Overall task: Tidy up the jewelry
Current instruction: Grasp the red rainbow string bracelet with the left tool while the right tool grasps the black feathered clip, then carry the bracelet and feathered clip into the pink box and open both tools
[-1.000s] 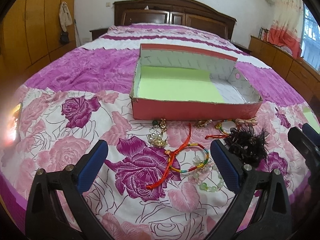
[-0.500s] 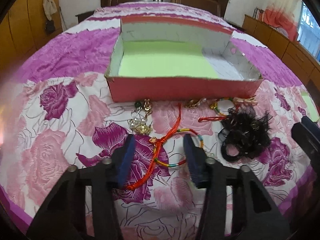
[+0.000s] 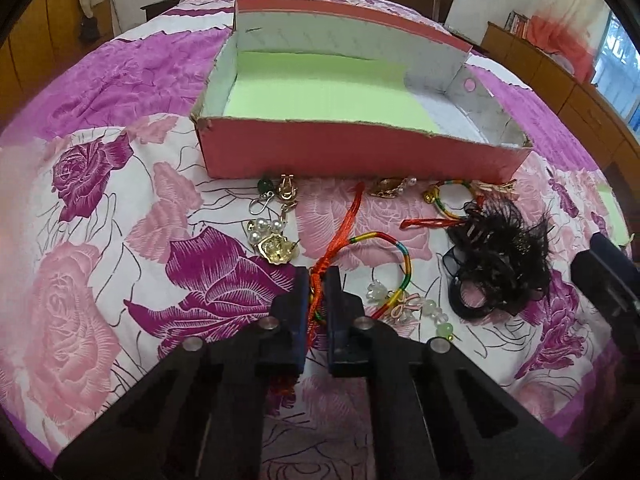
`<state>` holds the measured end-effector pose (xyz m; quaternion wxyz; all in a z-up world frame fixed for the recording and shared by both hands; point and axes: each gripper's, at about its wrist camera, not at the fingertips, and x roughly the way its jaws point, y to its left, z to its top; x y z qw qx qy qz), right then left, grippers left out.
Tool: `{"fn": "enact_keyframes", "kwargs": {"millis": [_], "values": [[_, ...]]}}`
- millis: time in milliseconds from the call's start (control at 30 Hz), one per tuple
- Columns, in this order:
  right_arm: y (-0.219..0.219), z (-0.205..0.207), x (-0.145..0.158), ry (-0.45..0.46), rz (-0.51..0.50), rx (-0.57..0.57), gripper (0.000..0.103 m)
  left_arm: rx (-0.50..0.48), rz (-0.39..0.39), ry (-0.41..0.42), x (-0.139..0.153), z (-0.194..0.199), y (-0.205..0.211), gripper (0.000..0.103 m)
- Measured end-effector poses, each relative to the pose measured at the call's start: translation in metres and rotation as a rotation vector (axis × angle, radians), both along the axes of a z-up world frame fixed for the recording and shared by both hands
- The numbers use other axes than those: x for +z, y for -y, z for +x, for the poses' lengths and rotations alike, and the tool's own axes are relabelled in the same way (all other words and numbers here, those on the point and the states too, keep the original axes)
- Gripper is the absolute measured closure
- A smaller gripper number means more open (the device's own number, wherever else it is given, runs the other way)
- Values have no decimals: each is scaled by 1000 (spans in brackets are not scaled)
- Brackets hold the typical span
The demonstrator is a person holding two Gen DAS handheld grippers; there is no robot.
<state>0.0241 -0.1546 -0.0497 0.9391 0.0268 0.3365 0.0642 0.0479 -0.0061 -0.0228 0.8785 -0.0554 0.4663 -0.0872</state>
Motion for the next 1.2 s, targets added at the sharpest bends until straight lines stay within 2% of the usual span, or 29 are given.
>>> {"fn": "enact_keyframes", "kwargs": {"millis": [367,667,900,933,1000,1033,1133,1200], "values": [[-24,22,-10,-99,-29,82,0,0,-29,50,20,-9,-6,103],[-42,37,-21,-179,-55,129,1,23,-36,54,21,-6,-16,103],[-45,39,-21,-195,-63,136,2,29,-36,50,20,-5,-17,103],[-45,41,-24,-207,-65,131,4,30,-35,51,20,-5,-17,103],[-45,44,-29,-238,-64,129,20,27,-35,54,21,-5,-17,103],[-43,44,-31,-248,-56,134,22,25,-36,56,21,-5,-17,103],[-41,42,-31,-249,-25,157,36,23,-35,60,23,-6,-16,103],[-42,40,-29,-240,-12,178,49,25,-33,65,25,-6,-16,103]]}}
